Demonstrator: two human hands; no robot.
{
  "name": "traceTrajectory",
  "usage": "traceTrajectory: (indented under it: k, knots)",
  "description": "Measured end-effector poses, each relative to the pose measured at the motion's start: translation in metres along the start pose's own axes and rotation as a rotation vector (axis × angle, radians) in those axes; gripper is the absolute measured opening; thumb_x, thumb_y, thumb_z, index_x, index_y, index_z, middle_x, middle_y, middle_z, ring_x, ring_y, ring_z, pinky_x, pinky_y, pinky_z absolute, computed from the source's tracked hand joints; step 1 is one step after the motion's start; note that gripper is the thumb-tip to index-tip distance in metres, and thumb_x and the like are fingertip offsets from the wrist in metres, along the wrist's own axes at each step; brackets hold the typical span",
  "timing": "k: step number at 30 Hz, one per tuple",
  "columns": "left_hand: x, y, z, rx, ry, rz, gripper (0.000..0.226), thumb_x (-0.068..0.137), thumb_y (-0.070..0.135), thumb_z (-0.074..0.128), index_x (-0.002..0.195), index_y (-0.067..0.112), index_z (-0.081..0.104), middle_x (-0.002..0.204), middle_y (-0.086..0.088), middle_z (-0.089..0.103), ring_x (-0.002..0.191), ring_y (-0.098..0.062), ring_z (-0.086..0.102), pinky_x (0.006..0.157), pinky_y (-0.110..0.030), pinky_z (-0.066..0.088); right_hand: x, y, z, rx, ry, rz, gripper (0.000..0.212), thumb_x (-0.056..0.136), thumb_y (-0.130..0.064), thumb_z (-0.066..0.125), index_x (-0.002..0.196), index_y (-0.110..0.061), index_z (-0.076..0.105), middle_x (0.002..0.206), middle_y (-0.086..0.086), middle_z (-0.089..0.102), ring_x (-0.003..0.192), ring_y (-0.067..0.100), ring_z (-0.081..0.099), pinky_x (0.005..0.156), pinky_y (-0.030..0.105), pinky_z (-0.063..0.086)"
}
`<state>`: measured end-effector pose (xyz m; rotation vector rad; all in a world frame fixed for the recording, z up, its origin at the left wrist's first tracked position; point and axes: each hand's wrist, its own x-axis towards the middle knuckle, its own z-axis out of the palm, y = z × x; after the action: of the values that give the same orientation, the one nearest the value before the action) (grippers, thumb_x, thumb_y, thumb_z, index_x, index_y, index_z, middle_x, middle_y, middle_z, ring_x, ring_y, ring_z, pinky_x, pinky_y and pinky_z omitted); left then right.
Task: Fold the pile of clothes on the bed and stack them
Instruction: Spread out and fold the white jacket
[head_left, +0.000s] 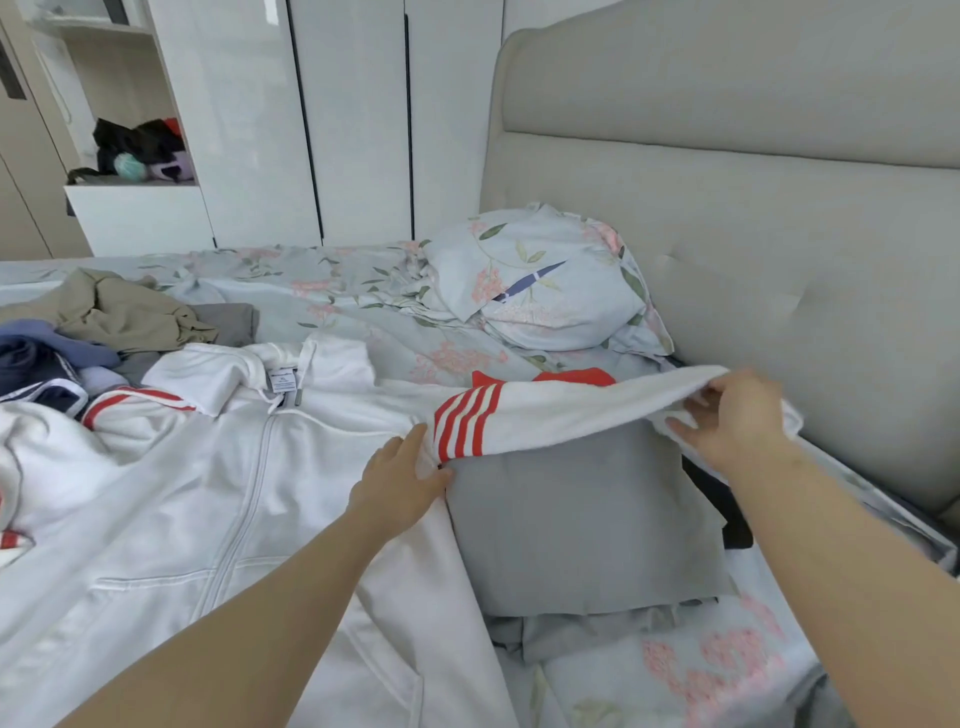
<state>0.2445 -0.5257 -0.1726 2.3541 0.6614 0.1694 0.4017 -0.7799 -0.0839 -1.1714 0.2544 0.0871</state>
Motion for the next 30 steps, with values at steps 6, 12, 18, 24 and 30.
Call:
traceTrajectory:
  k: [6,12,18,24,30]
  knots:
    - [0.006,-0.009,0.015,-0.01,-0.096,-0.031,0.065,0.095,0.04,0.048,0.151,0.026,0.017,0.152,-0.005,0.027,0.139,-0.024,0.028,0.112,-0.038,0.028,0.002,0.041,-0.013,0.026,-0.043,0.232,0.026,0.091,-0.022,0.049,0.117,-0.017,0.049,0.11,0.009,0.058,0.083,0.022,0.058,0.068,0.038,0.047]
    - [0.009,-0.014,-0.007,-0.408,-0.102,-0.156,0.046,0.099,0.04,0.042,0.143,0.028,0.036,0.143,-0.003,0.045,0.128,-0.02,0.043,0.104,-0.03,0.033,0.013,0.041,0.022,-0.029,0.001,0.013,0.048,0.072,-0.028,0.057,0.118,-0.017,0.053,0.125,0.007,0.057,0.108,0.026,0.058,0.071,0.035,0.05]
    - [0.0,-0.048,-0.068,-1.448,0.188,-0.435,0.047,0.095,0.058,0.036,0.127,0.025,0.045,0.108,-0.007,0.063,0.1,-0.028,0.061,0.093,-0.044,0.042,-0.079,0.052,0.142,-0.434,-0.718,-0.537,0.049,0.091,-0.013,0.053,0.137,-0.03,0.043,0.137,-0.012,0.04,0.125,0.003,0.036,0.106,0.023,0.029]
    - [-0.041,-0.131,-0.099,-1.906,0.515,-0.54,0.075,0.086,0.073,0.03,0.147,0.03,0.029,0.146,-0.009,0.039,0.133,-0.033,0.039,0.107,-0.053,0.03,-0.127,0.155,0.163,-1.258,-1.166,-0.552,0.018,0.086,-0.034,0.064,0.103,-0.039,0.07,0.151,-0.011,0.032,0.145,0.013,0.012,0.118,0.039,0.008]
    - [-0.046,-0.153,-0.099,-1.909,0.472,-0.563,0.088,0.081,0.072,0.046,0.149,0.023,0.021,0.145,-0.007,0.042,0.131,-0.027,0.043,0.109,-0.049,0.032,-0.118,0.2,0.139,-1.317,-0.78,-0.783,0.036,0.084,-0.022,0.063,0.12,-0.026,0.063,0.142,-0.003,0.043,0.134,0.021,0.036,0.108,0.035,0.025]
